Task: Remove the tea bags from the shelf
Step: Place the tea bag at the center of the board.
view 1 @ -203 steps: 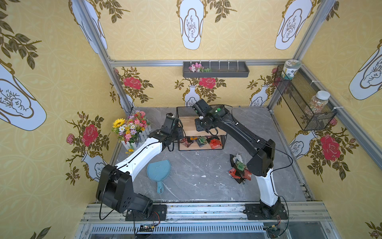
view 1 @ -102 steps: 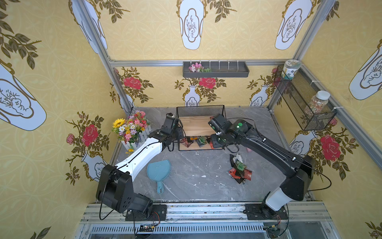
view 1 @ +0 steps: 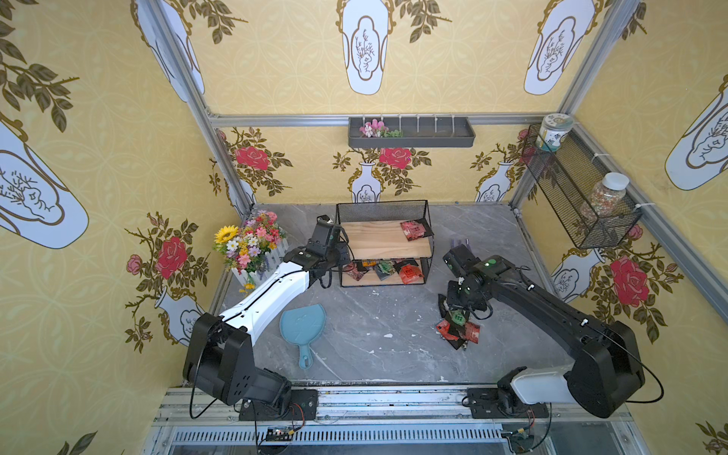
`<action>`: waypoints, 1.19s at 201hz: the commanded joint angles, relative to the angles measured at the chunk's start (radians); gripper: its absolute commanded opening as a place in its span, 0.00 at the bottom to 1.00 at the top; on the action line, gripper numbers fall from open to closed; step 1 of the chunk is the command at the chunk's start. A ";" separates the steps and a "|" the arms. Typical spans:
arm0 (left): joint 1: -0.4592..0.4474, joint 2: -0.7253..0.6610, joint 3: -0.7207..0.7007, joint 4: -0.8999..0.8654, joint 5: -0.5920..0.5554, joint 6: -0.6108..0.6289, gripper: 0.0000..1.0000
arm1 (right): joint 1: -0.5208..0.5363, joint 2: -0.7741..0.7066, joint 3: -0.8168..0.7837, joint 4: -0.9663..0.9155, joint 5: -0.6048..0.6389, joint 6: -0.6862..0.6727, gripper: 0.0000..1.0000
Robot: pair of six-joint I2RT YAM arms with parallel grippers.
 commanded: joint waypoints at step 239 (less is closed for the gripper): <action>0.000 0.018 0.003 -0.058 0.018 0.001 0.25 | -0.020 0.083 0.031 0.071 0.054 0.021 0.45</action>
